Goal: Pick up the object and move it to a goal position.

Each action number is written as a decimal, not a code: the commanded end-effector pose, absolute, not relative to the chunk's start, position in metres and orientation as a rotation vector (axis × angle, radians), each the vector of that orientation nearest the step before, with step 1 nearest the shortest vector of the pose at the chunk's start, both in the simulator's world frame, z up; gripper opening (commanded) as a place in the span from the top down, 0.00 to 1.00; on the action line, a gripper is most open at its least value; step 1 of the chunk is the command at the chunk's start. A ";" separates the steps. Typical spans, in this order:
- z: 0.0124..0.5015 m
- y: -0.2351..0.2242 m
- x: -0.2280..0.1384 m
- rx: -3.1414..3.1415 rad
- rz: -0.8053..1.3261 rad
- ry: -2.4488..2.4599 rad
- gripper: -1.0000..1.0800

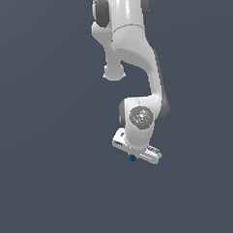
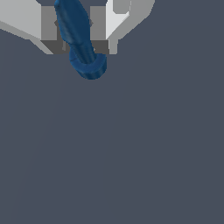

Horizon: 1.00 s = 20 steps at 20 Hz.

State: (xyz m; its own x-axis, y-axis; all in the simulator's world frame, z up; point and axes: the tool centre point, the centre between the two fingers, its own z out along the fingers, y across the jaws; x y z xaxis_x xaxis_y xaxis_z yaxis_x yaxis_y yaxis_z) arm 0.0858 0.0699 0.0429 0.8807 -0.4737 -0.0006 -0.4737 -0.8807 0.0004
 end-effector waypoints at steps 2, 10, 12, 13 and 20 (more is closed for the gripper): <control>0.048 0.070 0.084 3.046 0.000 -0.767 1.00; 0.083 0.068 0.072 3.046 0.000 -0.767 1.00; 0.097 0.068 0.067 3.046 0.000 -0.767 1.00; 0.104 0.068 0.065 3.047 0.000 -0.767 1.00; 0.144 0.066 0.052 3.047 0.000 -0.767 1.00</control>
State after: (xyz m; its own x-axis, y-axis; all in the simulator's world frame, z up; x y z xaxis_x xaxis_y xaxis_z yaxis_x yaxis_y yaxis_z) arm 0.0548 0.0663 0.1367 0.8808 -0.4735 0.0004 -0.4735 -0.8808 -0.0010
